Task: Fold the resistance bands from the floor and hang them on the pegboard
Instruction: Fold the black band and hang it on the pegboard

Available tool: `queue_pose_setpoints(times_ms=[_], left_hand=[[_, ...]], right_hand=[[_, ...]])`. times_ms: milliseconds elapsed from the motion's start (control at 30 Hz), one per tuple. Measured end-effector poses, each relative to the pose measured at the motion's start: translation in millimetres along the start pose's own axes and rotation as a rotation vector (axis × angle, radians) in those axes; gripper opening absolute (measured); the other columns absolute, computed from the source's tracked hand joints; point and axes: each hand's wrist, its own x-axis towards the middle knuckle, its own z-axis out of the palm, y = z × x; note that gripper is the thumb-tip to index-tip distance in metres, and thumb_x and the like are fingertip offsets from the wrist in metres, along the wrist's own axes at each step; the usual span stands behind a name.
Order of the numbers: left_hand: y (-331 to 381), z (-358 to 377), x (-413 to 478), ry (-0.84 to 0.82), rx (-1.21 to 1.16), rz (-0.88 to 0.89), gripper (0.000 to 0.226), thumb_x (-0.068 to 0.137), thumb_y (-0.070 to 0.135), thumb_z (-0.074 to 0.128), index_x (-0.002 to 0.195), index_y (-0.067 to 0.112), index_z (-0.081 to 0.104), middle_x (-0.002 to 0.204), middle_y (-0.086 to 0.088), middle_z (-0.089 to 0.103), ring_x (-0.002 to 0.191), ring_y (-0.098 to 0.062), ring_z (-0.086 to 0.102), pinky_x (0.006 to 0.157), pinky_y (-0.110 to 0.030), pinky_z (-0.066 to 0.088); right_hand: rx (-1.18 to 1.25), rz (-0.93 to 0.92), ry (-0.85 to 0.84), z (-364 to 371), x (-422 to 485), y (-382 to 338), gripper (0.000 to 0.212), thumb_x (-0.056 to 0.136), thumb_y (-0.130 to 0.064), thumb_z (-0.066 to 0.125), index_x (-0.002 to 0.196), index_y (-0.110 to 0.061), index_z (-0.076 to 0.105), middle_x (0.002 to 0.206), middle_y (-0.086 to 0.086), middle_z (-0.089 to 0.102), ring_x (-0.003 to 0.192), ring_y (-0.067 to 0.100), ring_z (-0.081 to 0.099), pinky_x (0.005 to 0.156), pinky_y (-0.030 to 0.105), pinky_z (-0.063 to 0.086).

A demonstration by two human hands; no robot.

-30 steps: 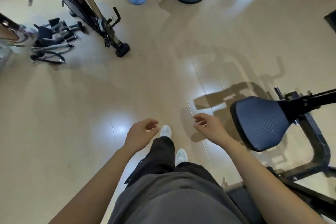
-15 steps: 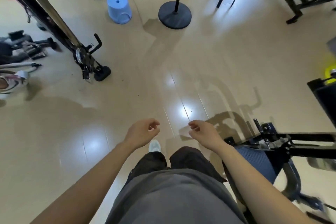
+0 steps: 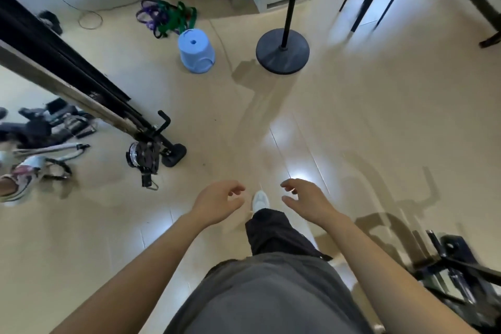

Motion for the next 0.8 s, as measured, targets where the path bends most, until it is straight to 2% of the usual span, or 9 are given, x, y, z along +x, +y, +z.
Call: queue_pose_setpoints(times_ms=[100,300,400,467,533,700,800], left_hand=[[6.4,-41.1,43.0,-0.009,-0.017,-0.055,0.033,0.097,0.039,0.061,0.129,0.030,0.063,0.118,0.015,0.067,0.106,-0.007,0.060,0.091,-0.027,0.049],[3.8,-110.4,117.2,0.066,-0.110,-0.173,0.032,0.094,0.040,0.063,0.125,0.036,0.063,0.106,0.022,0.061,0.104,-0.005,0.060,0.095,-0.030,0.049],[-4.1,-144.1,162.4,0.092,-0.166,-0.202,0.032,0.094,0.040,0.063,0.125,0.035,0.064,0.110,0.019,0.065,0.106,-0.006,0.062,0.083,-0.019,0.044],[-10.3,-168.4,193.3,0.103,-0.194,-0.188,0.031,0.096,0.034,0.063,0.127,0.030,0.064,0.114,0.014,0.067,0.105,-0.005,0.060,0.073,-0.007,0.035],[-19.1,-197.8,225.3,0.106,-0.195,-0.162,0.032,0.098,0.030,0.061,0.130,0.025,0.062,0.120,0.011,0.066,0.104,-0.004,0.056,0.069,-0.004,0.034],[-44.0,-282.2,293.8,0.121,-0.229,-0.147,0.034,0.099,0.025,0.062,0.133,0.020,0.060,0.122,0.004,0.065,0.106,-0.009,0.054,0.093,-0.022,0.041],[-57.3,-334.0,330.0,0.156,-0.267,-0.159,0.035,0.099,0.026,0.062,0.133,0.019,0.060,0.121,0.004,0.063,0.109,-0.012,0.056,0.095,-0.025,0.042]], right_hand=[[-0.085,-0.056,-0.066,-32.1,57.9,-22.8,0.038,0.095,-0.031,0.061,0.132,-0.025,0.057,0.127,-0.005,0.063,0.114,0.014,0.058,0.097,0.028,0.046],[-0.170,-0.142,-0.104,-95.7,165.5,-74.6,0.038,0.095,-0.032,0.061,0.132,-0.023,0.058,0.128,-0.002,0.063,0.113,0.016,0.059,0.095,0.030,0.047],[-0.202,-0.150,-0.124,-117.8,222.8,-98.7,0.038,0.095,-0.031,0.061,0.132,-0.021,0.058,0.128,-0.001,0.063,0.113,0.017,0.060,0.094,0.029,0.045],[-0.217,-0.141,-0.138,-129.9,260.3,-115.4,0.039,0.095,-0.031,0.061,0.133,-0.021,0.057,0.128,-0.001,0.063,0.113,0.017,0.059,0.095,0.029,0.046],[-0.246,-0.124,-0.152,-143.9,297.6,-134.4,0.040,0.096,-0.031,0.060,0.135,-0.021,0.056,0.129,-0.001,0.063,0.115,0.017,0.058,0.097,0.030,0.046],[-0.250,-0.095,-0.172,-187.2,376.3,-190.1,0.041,0.095,-0.030,0.061,0.135,-0.021,0.057,0.129,0.000,0.063,0.115,0.018,0.059,0.097,0.031,0.046],[-0.219,-0.091,-0.155,-214.1,421.9,-217.8,0.040,0.093,-0.030,0.063,0.132,-0.024,0.059,0.124,-0.002,0.065,0.110,0.017,0.060,0.092,0.029,0.046]])
